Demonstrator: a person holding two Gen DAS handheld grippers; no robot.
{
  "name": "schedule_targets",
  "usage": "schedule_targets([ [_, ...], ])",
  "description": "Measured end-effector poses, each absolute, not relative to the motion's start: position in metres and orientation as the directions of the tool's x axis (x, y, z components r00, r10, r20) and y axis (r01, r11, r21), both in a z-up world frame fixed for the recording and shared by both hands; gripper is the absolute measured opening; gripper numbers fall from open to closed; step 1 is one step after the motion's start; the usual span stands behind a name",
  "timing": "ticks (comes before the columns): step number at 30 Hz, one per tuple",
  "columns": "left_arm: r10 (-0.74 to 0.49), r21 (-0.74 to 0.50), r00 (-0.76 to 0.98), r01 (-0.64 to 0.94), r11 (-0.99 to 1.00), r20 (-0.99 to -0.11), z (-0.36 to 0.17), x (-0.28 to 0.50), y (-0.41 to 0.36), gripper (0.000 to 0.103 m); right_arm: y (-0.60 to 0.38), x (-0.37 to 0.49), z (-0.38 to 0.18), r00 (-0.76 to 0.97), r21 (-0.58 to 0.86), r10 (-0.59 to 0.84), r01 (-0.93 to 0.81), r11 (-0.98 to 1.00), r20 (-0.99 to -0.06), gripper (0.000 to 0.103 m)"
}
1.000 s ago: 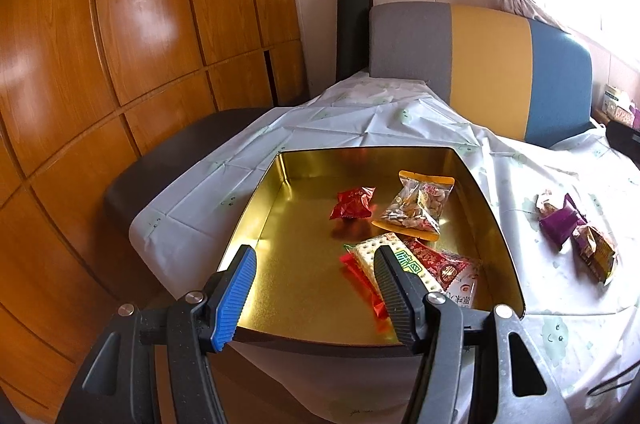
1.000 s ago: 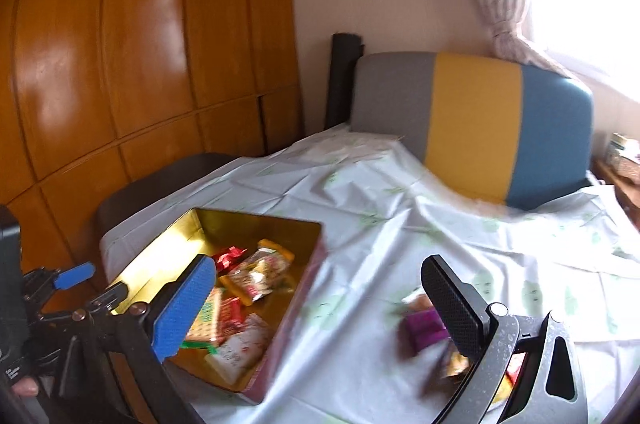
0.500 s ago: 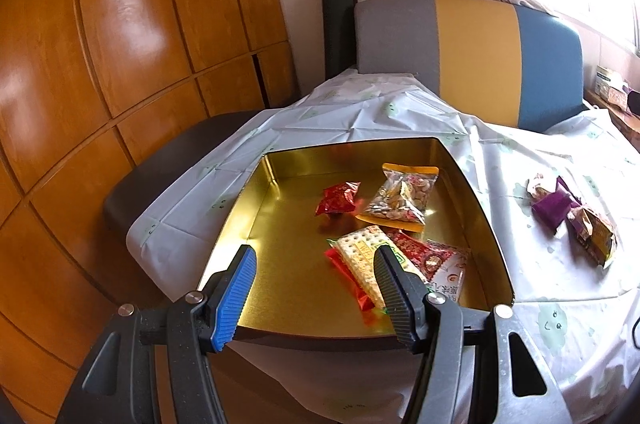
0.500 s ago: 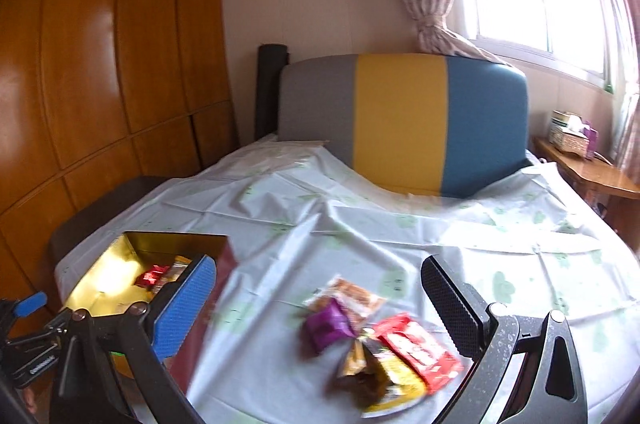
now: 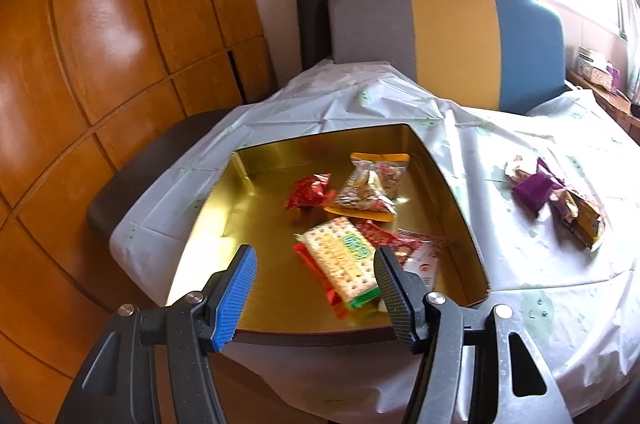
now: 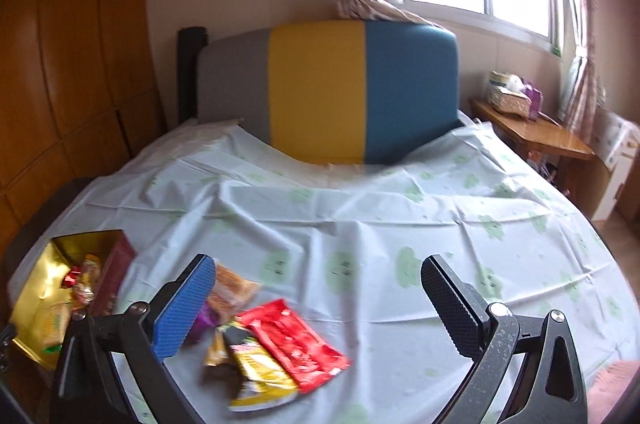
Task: Organize snacks
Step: 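Withdraw the right tool from the tray toward the remaining snacks, then reach the left tool to the purple packet and grasp it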
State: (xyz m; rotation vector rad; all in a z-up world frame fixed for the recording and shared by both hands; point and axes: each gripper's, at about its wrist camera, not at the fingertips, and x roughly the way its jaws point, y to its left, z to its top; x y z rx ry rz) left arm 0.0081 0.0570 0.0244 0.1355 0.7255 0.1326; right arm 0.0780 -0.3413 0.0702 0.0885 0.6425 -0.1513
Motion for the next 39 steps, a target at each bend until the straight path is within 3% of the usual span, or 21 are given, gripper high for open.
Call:
schedule_targets([
  [7,-0.027,0.046,0.716,0.082,0.996,-0.698,0.034,0.026,0.028,0.062,-0.408,0.088,0.035,0.683,0.304,0.006,0.316,0.899,-0.73,0.103],
  [9,-0.07,0.028,0.712,0.126,0.992,-0.699,0.036,0.032,0.015,0.062,-0.413,0.085,0.031,0.671,0.339,0.027,0.339,0.878,-0.741,0.103],
  [13,-0.21,-0.063,0.645,0.244,0.968,-0.735,0.036,0.049,-0.017,0.073,-0.416,0.083,0.029,0.662,0.369,0.048,0.354,0.859,-0.748,0.103],
  [16,-0.285,-0.145,0.556,0.283,0.948,-0.781,0.028,0.07,-0.035,0.073,-0.415,0.084,0.029,0.658,0.37,0.053,0.353,0.859,-0.751,0.103],
  [21,-0.225,-0.029,0.537,0.349,0.937,-0.813,0.02,0.083,-0.074,0.072,-0.411,0.087,0.026,0.647,0.38,0.08,0.341,0.86,-0.759,0.103],
  [28,-0.193,0.085,0.507,0.473,0.877,-0.84,-0.005,0.112,-0.122,0.06,-0.405,0.086,0.029,0.65,0.38,0.091,0.319,0.868,-0.755,0.103],
  [39,-0.189,0.169,0.486,0.599,0.783,-0.853,-0.043,0.154,-0.177,0.06,-0.411,0.09,0.026,0.642,0.405,0.116,0.323,0.855,-0.758,0.103],
])
